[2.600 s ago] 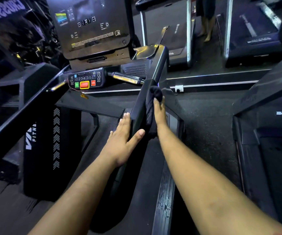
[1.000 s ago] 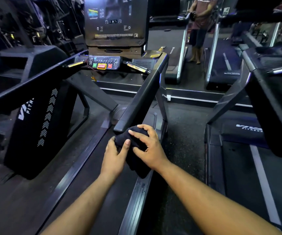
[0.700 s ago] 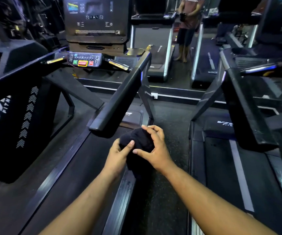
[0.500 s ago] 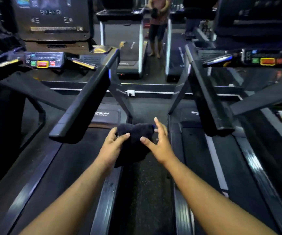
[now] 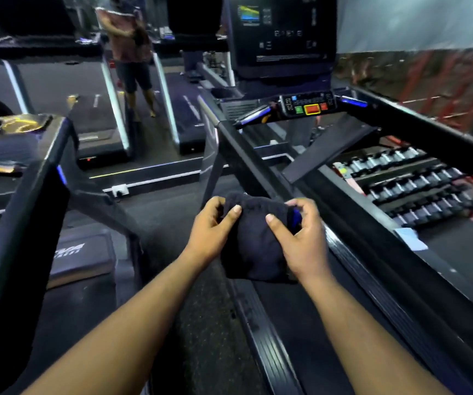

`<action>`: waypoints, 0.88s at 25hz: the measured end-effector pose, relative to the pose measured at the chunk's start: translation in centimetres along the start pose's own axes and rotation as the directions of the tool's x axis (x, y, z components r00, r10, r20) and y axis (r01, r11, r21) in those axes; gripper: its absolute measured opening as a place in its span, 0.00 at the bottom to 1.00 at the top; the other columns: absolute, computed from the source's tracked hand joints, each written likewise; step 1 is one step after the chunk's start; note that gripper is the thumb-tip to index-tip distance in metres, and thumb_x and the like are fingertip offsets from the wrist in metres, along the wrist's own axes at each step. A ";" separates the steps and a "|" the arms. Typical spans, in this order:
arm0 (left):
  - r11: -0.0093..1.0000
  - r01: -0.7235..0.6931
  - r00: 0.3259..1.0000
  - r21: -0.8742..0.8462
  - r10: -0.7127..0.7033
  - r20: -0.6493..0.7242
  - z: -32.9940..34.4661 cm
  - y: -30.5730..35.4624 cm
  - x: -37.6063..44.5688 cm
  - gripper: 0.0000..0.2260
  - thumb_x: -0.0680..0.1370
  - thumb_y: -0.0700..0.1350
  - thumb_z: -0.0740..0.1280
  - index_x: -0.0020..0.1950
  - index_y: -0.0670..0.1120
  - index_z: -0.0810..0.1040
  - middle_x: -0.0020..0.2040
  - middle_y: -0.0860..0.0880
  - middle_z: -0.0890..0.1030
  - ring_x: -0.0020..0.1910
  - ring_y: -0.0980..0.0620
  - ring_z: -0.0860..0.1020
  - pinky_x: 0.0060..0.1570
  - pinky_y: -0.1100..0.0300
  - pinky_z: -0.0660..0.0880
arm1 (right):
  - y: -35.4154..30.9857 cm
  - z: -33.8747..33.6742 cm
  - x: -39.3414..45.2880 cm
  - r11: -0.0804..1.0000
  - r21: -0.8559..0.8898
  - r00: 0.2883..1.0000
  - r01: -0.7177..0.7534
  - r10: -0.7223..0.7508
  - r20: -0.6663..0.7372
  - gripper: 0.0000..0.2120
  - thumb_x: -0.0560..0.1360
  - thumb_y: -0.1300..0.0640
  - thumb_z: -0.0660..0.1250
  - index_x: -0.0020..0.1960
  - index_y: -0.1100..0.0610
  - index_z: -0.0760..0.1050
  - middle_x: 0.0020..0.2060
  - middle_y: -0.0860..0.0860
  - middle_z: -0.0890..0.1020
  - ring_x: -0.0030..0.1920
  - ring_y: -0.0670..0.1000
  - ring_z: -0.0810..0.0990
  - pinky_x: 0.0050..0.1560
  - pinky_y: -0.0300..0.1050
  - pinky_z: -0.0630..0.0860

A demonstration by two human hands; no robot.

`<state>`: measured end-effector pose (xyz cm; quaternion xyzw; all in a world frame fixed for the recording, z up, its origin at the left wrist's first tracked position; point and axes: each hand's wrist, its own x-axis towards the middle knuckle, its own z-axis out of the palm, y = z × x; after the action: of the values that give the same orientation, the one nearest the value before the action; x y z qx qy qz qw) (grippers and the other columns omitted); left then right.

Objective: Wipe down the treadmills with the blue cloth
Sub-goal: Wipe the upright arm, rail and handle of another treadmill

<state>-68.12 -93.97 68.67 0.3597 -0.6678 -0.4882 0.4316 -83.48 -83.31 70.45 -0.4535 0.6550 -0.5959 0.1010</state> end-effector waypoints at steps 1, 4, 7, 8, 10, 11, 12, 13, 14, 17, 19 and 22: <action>0.999 -0.029 0.999 -0.020 0.030 0.035 0.5 0.3 1.6 0.16 0.74 0.60 0.68 0.48 0.48 0.76 0.45 0.43 0.82 0.43 0.51 0.79 0.51 0.41 0.77 | -0.8 -0.7 1.1 0.998 -0.063 0.998 0.005 -0.009 -0.064 0.18 0.70 0.53 0.77 0.55 0.51 0.72 0.46 0.39 0.78 0.46 0.44 0.78 0.49 0.39 0.74; 0.996 -0.070 0.994 0.058 0.065 0.087 2.8 1.1 6.6 0.15 0.73 0.63 0.69 0.44 0.52 0.74 0.40 0.50 0.82 0.42 0.46 0.80 0.46 0.45 0.78 | -2.3 -2.2 5.1 0.931 -0.356 0.977 -0.078 0.001 -0.211 0.21 0.72 0.50 0.75 0.60 0.52 0.69 0.53 0.45 0.77 0.52 0.50 0.77 0.50 0.45 0.71; 0.923 -0.150 0.975 0.355 0.079 0.207 4.6 1.1 10.6 0.11 0.75 0.59 0.69 0.43 0.52 0.74 0.45 0.51 0.80 0.49 0.47 0.79 0.49 0.50 0.76 | -0.8 0.2 6.0 0.572 -0.817 0.982 -0.070 -0.102 -0.156 0.30 0.75 0.46 0.69 0.73 0.52 0.63 0.73 0.55 0.67 0.72 0.59 0.67 0.67 0.64 0.66; 0.870 -0.225 0.960 0.439 0.121 0.253 4.8 0.5 11.6 0.09 0.77 0.57 0.68 0.47 0.52 0.76 0.51 0.50 0.79 0.55 0.47 0.77 0.53 0.51 0.75 | 0.3 1.4 5.1 0.416 -0.909 0.996 0.008 -0.085 -0.030 0.34 0.76 0.42 0.65 0.77 0.51 0.58 0.77 0.56 0.62 0.76 0.60 0.62 0.69 0.71 0.60; 0.801 -0.356 0.918 0.481 0.203 0.341 4.1 -1.2 13.6 0.13 0.80 0.53 0.64 0.61 0.50 0.77 0.65 0.49 0.76 0.67 0.48 0.72 0.62 0.49 0.70 | 2.8 2.9 3.6 0.196 -0.966 0.986 0.167 -0.005 0.169 0.40 0.75 0.34 0.63 0.80 0.48 0.52 0.78 0.56 0.60 0.75 0.63 0.63 0.67 0.74 0.62; 0.772 -0.391 0.900 0.501 0.206 0.384 3.4 -2.3 14.7 0.16 0.82 0.52 0.61 0.68 0.50 0.74 0.72 0.50 0.72 0.72 0.49 0.68 0.67 0.47 0.67 | 3.7 3.3 3.7 0.141 -0.971 0.980 0.194 0.014 0.198 0.42 0.74 0.33 0.64 0.80 0.47 0.51 0.78 0.57 0.62 0.72 0.64 0.67 0.64 0.71 0.69; 0.730 -0.419 0.881 0.540 0.184 0.436 2.7 -3.5 15.6 0.19 0.83 0.51 0.59 0.74 0.50 0.69 0.77 0.51 0.66 0.76 0.50 0.63 0.72 0.43 0.61 | 4.1 3.8 4.5 0.113 -0.972 0.978 0.204 0.024 0.208 0.42 0.75 0.34 0.65 0.81 0.47 0.50 0.77 0.59 0.63 0.69 0.65 0.69 0.59 0.67 0.74; 0.676 -0.451 0.859 0.582 0.152 0.489 2.2 -4.2 16.4 0.21 0.84 0.50 0.57 0.77 0.51 0.64 0.79 0.53 0.61 0.79 0.51 0.57 0.74 0.38 0.55 | 4.0 4.5 6.0 0.090 -0.973 0.976 0.213 0.032 0.217 0.42 0.75 0.36 0.64 0.81 0.47 0.47 0.77 0.60 0.62 0.67 0.65 0.70 0.55 0.64 0.76; 0.630 -0.482 0.837 0.609 0.126 0.533 1.8 -4.8 17.1 0.22 0.84 0.49 0.56 0.79 0.52 0.60 0.81 0.54 0.57 0.80 0.52 0.54 0.74 0.35 0.50 | 3.6 5.6 7.6 0.063 -0.972 0.971 0.225 0.070 0.229 0.42 0.76 0.37 0.64 0.81 0.47 0.45 0.77 0.61 0.60 0.66 0.66 0.70 0.53 0.62 0.76; 0.594 -0.537 0.794 0.598 0.118 0.596 1.2 -5.4 18.3 0.27 0.83 0.43 0.57 0.81 0.51 0.53 0.81 0.56 0.52 0.80 0.54 0.50 0.74 0.32 0.46 | 3.0 8.3 10.1 -0.020 -0.957 0.947 0.288 0.157 0.282 0.41 0.77 0.38 0.63 0.81 0.47 0.43 0.78 0.62 0.56 0.67 0.66 0.67 0.53 0.62 0.76; 0.596 -0.557 0.776 0.578 0.127 0.617 0.5 -6.0 18.4 0.32 0.81 0.39 0.58 0.81 0.51 0.48 0.82 0.56 0.49 0.80 0.54 0.48 0.74 0.32 0.44 | 3.2 6.9 7.8 -0.092 -0.924 0.923 0.371 0.146 0.356 0.38 0.78 0.40 0.63 0.81 0.47 0.49 0.79 0.61 0.55 0.71 0.67 0.65 0.55 0.63 0.73; 0.551 -0.601 0.754 0.579 0.151 0.639 -0.8 -7.1 18.5 0.34 0.80 0.39 0.59 0.81 0.51 0.46 0.82 0.54 0.46 0.80 0.55 0.46 0.74 0.34 0.40 | 3.3 3.5 3.4 -0.232 -0.842 0.873 0.488 0.147 0.466 0.37 0.79 0.40 0.60 0.81 0.49 0.49 0.81 0.59 0.48 0.77 0.67 0.55 0.65 0.69 0.65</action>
<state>-73.76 -112.78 66.15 0.2005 -0.9606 -0.1307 0.1413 -84.62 -88.56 68.05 -0.5612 0.7555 0.2354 -0.2425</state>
